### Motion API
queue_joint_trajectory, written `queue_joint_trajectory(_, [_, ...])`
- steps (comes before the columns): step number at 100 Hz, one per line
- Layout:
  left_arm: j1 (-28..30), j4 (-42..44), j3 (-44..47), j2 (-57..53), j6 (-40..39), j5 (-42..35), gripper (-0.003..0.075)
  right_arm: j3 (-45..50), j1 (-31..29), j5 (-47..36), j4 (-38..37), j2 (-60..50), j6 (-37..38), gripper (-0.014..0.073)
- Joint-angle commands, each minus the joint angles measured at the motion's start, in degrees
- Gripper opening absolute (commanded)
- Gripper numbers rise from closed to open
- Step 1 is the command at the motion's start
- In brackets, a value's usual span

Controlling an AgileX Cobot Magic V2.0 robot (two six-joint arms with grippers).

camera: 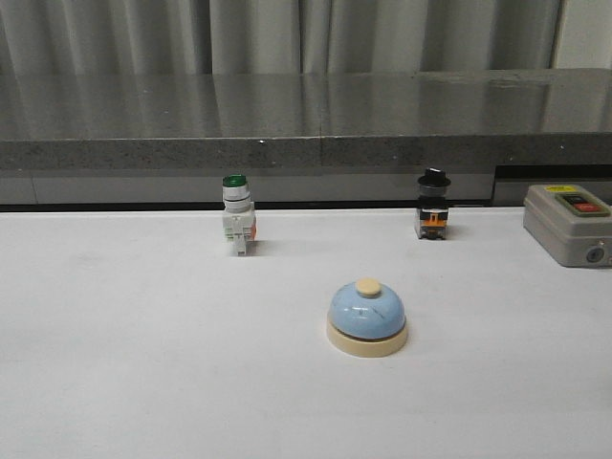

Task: Place and press bell with both arms
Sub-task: 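Move the right gripper over the bell and press its button down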

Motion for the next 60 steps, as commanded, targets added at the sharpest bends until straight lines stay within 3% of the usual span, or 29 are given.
queue_joint_trajectory(1, [0.15,-0.16,3.2,-1.88,-0.5,-4.74,-0.0021,-3.47,2.61,-4.16,1.42,3.82,-0.82,-0.0064])
queue_joint_trajectory(60, [0.15,-0.16,3.2,-1.88,-0.5,-4.74,-0.0021,-17.01,15.65,-8.16,1.89,29.67,-0.82,-0.0064])
